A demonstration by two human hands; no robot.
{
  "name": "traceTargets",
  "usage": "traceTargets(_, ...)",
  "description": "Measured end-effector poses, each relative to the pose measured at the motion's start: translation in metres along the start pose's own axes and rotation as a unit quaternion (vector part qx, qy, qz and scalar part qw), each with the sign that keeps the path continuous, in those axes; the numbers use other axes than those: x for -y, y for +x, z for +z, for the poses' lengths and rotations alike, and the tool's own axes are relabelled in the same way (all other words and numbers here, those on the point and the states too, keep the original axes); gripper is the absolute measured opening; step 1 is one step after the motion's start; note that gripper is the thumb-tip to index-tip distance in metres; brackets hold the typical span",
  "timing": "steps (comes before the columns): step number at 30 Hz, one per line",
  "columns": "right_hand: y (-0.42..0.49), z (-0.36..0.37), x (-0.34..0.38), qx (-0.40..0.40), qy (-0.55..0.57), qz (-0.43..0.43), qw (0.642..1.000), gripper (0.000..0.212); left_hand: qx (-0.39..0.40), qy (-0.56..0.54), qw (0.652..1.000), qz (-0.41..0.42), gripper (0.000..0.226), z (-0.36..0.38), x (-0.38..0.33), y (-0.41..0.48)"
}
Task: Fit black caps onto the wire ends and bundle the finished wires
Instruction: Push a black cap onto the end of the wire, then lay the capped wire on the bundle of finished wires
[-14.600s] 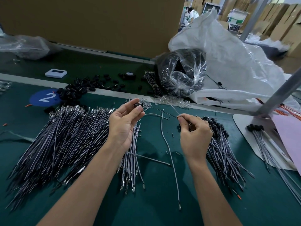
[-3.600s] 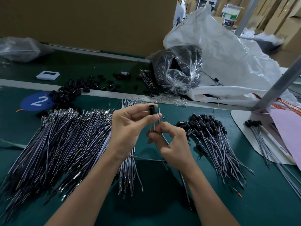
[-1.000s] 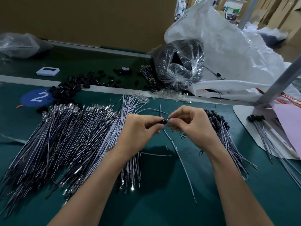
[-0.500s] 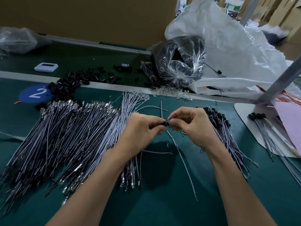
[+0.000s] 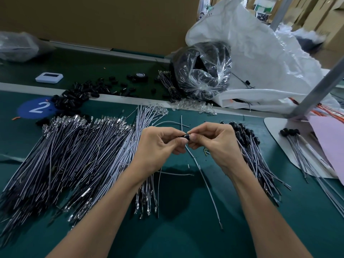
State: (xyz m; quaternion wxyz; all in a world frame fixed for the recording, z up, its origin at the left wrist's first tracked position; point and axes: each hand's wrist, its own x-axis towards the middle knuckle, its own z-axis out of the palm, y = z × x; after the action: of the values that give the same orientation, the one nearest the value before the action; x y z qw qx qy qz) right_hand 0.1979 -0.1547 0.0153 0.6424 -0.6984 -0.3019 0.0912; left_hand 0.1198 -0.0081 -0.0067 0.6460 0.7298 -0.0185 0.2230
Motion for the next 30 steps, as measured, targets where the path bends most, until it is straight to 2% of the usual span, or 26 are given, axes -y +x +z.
traceTargets(5, 0.0, 0.003, 0.001, -0.004, 0.005, -0.001, 1.0, 0.016, 0.0, -0.011, 1.0, -0.004, 0.024, -0.001, 0.001, 0.001)
traceTargets(9, -0.003, 0.012, 0.003, -0.053, -0.011, -0.01, 0.999, 0.011, -0.017, -0.061, 0.997, -0.042, 0.014, 0.004, -0.003, 0.003)
traceTargets(12, -0.004, -0.002, 0.015, -0.051, 0.131, -0.002, 0.99, 0.005, -0.04, -0.081, 0.994, -0.062, 0.041, 0.001, -0.005, 0.004)
traceTargets(14, -0.008, -0.025, 0.027, -0.012, 0.231, 0.008, 0.973, 0.009, -0.09, -0.088, 0.99, -0.061, 0.048, -0.003, -0.008, 0.003)
traceTargets(16, -0.015, -0.054, 0.041, -0.009, 0.247, 0.026, 0.969, 0.01, -0.173, -0.092, 0.979, -0.062, 0.046, -0.007, -0.01, 0.005)
traceTargets(19, -0.023, -0.095, 0.066, -0.096, 0.132, 0.031, 0.986, 0.017, -0.307, -0.1, 0.945, -0.053, 0.043, -0.016, -0.01, 0.007)
traceTargets(21, -0.021, -0.115, 0.077, -0.142, -0.012, 0.024, 0.989, 0.012, -0.368, -0.124, 0.92, -0.048, 0.043, -0.022, -0.012, 0.008)
traceTargets(23, -0.012, -0.123, 0.077, -0.15, -0.172, 0.043, 0.973, 0.014, -0.397, -0.144, 0.905, -0.052, 0.045, -0.025, -0.013, 0.009)
traceTargets(27, 0.008, -0.099, 0.061, -0.073, -0.454, 0.1, 0.882, 0.024, -0.405, -0.158, 0.898, -0.068, 0.048, -0.024, -0.014, 0.009)
traceTargets(28, 0.009, -0.085, 0.058, -0.051, -0.47, 0.088, 0.877, 0.021, -0.402, -0.16, 0.899, -0.071, 0.048, -0.024, -0.014, 0.009)
traceTargets(30, 0.008, -0.05, 0.052, 0.028, -0.449, 0.058, 0.891, 0.011, -0.392, -0.157, 0.903, -0.079, 0.05, -0.025, -0.014, 0.009)
